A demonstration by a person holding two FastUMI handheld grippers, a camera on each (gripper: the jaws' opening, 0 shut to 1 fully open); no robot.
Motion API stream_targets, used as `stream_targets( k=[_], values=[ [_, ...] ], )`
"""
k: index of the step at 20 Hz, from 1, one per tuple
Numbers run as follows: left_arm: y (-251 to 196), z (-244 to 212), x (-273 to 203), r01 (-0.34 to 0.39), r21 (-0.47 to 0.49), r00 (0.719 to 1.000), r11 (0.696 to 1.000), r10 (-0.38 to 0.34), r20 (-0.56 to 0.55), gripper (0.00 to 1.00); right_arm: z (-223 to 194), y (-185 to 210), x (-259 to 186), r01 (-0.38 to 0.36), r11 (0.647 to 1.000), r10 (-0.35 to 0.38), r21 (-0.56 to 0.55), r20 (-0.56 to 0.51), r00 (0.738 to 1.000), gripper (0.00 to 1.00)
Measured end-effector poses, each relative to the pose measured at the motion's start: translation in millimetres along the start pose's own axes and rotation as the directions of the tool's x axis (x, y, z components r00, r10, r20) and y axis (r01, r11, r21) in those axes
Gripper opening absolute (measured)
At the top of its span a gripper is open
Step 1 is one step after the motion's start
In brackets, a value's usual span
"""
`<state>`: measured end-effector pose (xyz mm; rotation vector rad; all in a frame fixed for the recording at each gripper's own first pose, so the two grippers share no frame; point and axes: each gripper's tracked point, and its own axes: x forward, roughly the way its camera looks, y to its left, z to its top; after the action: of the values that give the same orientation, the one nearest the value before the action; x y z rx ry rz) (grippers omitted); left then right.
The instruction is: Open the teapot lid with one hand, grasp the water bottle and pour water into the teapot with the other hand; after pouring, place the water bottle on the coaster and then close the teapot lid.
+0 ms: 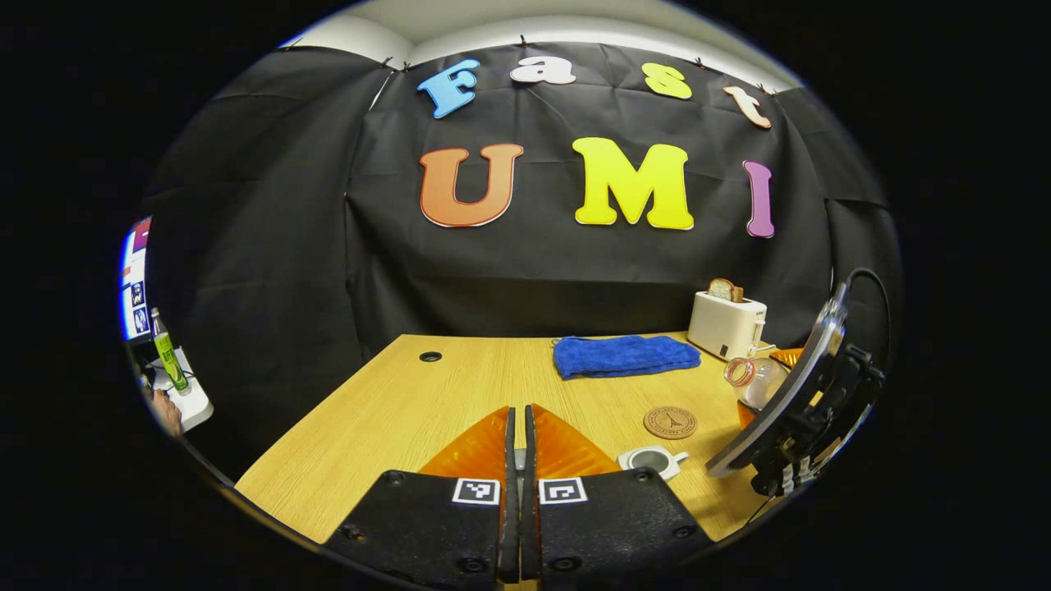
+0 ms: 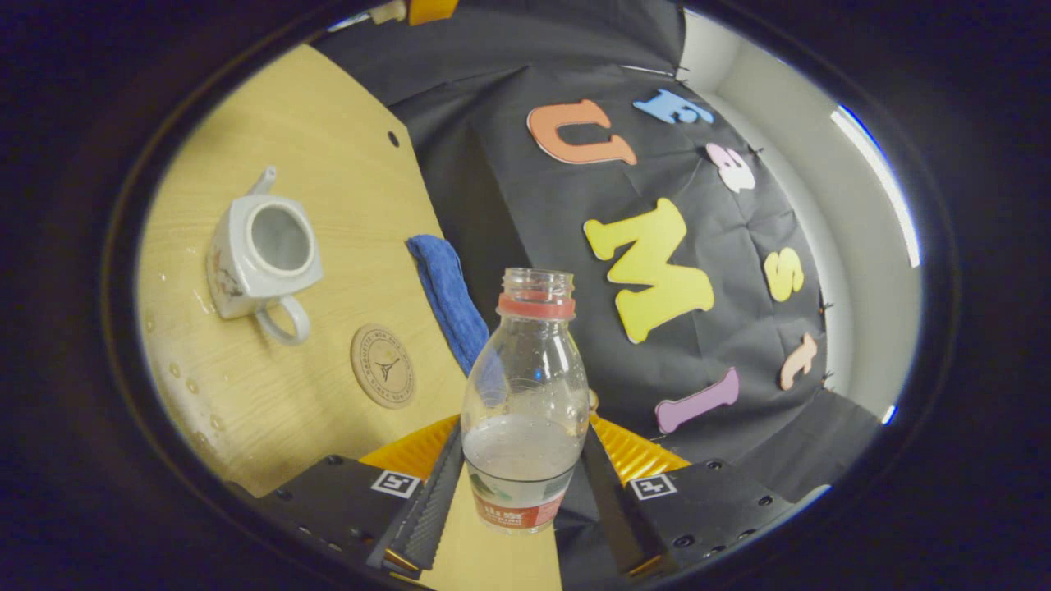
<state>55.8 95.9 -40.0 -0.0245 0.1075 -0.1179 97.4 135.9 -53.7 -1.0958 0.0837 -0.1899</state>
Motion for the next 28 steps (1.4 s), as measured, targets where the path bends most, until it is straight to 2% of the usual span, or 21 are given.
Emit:
stream_targets(
  k=[6,12,28],
  values=[
    [7,-4,1,-0.021,-0.002,1.0,1.0,0.021,-0.016,0.03,14,13,-1,0.045,0.977,-0.036,-0.208,0.049,0.998,0.77],
    [6,-6,1,-0.016,-0.002,1.0,1.0,0.016,-0.026,0.04,26,16,-3,0.116,0.906,-0.076,-0.407,0.114,0.991,0.79],
    [4,-10,2,-0.007,0.007,0.999,1.0,0.007,-0.043,0.03,51,14,-10,0.247,0.782,-0.132,-0.572,0.235,0.963,0.77]
  ],
)
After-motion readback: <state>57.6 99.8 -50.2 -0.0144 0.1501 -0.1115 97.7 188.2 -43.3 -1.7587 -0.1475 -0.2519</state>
